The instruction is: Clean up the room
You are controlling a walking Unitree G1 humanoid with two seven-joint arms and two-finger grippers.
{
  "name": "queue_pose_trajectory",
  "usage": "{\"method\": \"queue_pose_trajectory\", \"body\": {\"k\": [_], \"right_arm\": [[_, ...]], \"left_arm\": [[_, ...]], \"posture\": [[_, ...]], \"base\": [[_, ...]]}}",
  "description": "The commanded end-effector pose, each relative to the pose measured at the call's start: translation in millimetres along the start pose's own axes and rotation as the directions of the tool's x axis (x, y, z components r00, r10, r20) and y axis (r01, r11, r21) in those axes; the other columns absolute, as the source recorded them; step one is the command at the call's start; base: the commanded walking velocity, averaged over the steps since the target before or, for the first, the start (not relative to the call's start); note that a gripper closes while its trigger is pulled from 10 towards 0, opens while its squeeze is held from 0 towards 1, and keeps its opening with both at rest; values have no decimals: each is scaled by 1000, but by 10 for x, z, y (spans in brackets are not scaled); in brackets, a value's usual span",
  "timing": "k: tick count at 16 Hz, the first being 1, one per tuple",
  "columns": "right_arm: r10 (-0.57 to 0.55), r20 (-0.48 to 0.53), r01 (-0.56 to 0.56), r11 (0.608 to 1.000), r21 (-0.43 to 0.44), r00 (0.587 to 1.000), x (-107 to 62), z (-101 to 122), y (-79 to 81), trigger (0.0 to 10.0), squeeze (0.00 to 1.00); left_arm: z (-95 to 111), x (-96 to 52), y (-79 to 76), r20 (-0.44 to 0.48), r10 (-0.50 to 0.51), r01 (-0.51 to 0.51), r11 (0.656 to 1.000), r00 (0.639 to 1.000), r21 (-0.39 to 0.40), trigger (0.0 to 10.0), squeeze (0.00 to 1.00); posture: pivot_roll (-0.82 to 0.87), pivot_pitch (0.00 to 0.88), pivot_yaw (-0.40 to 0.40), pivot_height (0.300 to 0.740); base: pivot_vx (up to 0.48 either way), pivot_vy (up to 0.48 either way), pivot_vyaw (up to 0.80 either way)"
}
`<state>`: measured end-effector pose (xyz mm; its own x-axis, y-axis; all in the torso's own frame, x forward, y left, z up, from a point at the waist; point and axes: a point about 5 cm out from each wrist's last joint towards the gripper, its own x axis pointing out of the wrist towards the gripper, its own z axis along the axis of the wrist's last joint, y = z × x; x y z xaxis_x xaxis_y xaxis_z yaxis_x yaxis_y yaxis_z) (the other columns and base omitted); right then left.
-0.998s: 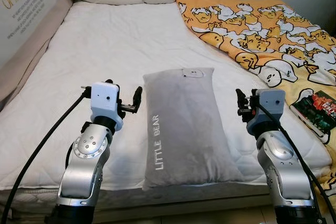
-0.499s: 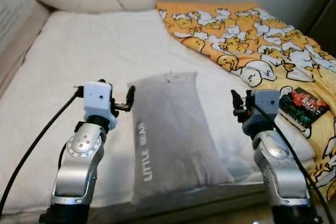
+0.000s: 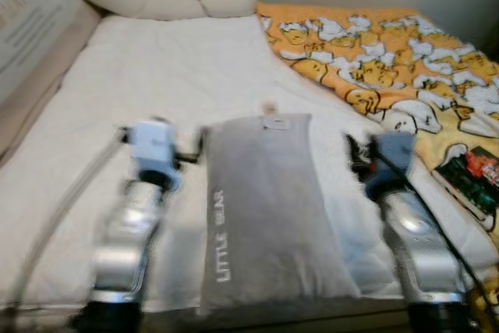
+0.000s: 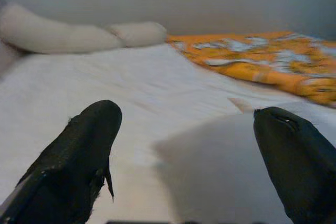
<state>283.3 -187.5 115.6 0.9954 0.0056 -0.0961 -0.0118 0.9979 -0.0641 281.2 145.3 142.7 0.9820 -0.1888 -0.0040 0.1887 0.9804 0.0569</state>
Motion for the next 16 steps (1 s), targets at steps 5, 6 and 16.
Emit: {"method": "queue_pose_trajectory", "body": {"k": [5, 6, 16], "right_arm": [[74, -148, -42, 978, 206, 986, 187, -253, -150, 10000, 1000], [73, -165, -32, 970, 240, 984, 212, -274, -197, 10000, 1000], [425, -282, -224, 812, 539, 861, 27, -758, -1, 10000, 0]], "left_arm": [[-395, 112, 133, -208, -116, 78, 980, 971, -185, 10000, 0], [-450, 145, 132, -222, -133, 73, 964, 966, -256, 10000, 0], [-1035, 102, -92, -272, -427, 212, 793, 862, -572, 10000, 0]], "posture": [[31, 2, -50, 740], [28, 2, -49, 740], [16, 13, -56, 740]], "base": [[0, 0, 0], [0, 0, 0], [0, 0, 0]]}}
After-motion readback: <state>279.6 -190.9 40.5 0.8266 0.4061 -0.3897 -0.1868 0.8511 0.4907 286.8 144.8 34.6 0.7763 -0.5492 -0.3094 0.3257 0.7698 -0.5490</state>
